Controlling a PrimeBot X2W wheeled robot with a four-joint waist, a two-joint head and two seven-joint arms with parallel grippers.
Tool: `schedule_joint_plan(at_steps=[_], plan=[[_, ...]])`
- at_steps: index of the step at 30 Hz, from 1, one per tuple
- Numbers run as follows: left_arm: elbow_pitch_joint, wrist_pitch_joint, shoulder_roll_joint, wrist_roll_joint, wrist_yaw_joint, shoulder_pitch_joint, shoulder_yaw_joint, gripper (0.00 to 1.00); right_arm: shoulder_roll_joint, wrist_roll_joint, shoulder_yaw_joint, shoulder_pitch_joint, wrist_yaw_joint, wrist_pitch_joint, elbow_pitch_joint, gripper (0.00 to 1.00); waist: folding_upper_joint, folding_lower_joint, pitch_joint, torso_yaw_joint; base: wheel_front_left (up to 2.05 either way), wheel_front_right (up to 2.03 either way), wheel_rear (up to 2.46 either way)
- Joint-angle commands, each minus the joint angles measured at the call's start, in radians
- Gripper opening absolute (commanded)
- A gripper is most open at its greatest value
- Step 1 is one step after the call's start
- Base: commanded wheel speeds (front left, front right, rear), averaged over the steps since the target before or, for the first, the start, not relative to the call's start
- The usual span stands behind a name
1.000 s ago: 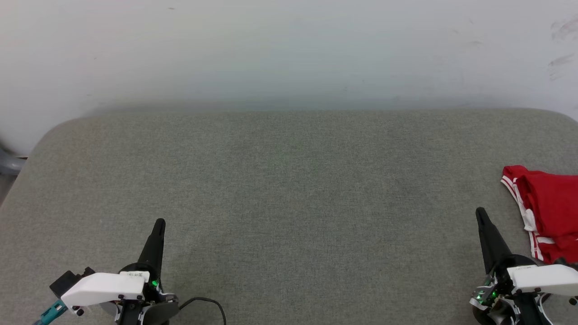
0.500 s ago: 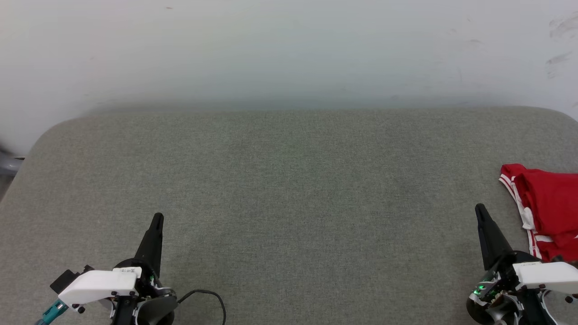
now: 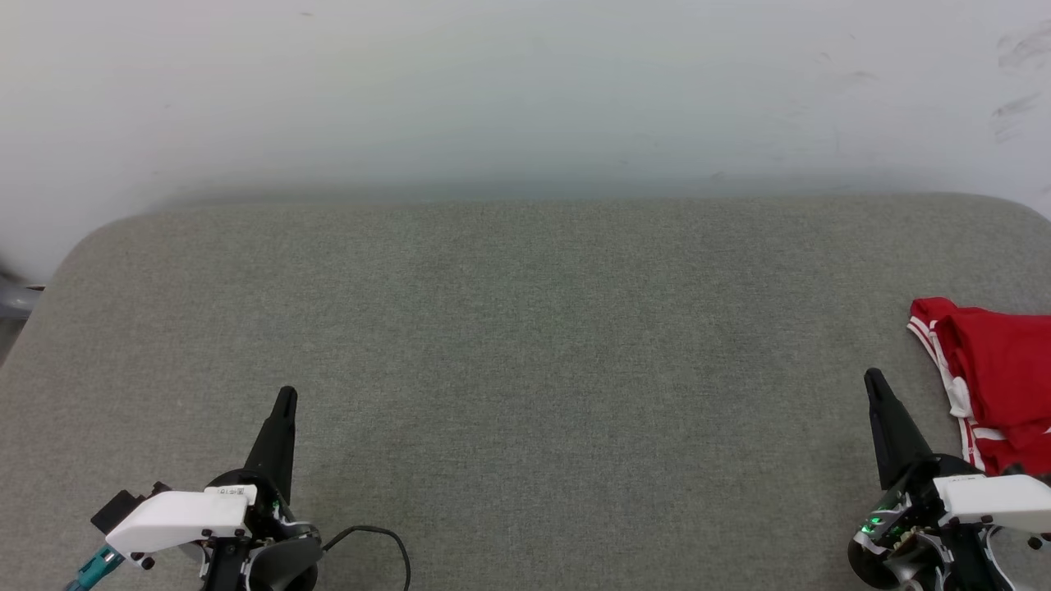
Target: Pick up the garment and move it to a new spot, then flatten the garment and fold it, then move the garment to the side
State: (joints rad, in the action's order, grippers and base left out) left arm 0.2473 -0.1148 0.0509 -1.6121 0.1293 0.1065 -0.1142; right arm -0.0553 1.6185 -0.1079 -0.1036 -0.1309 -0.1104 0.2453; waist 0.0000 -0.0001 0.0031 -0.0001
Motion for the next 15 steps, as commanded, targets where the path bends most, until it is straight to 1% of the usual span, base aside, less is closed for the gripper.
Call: schedule_joint_plan(at_steps=[1, 15], plan=[[-0.001, -0.003, -0.001, 0.0, 0.005, 0.006, -0.003, 0.0, 0.001, -0.002, -0.001, -0.01, 0.0, -0.002, 0.001, 0.0, 0.0, 0.0001, 0.0, 0.0, 0.0, 0.0, 0.0], [-0.001, -0.003, -0.001, 0.0, 0.005, 0.006, -0.003, 0.0, 0.002, -0.004, -0.002, -0.011, 0.0, -0.003, 0.001, 0.0, 0.0, 0.0001, 0.0, 0.0, 0.0, 0.0, 0.0]])
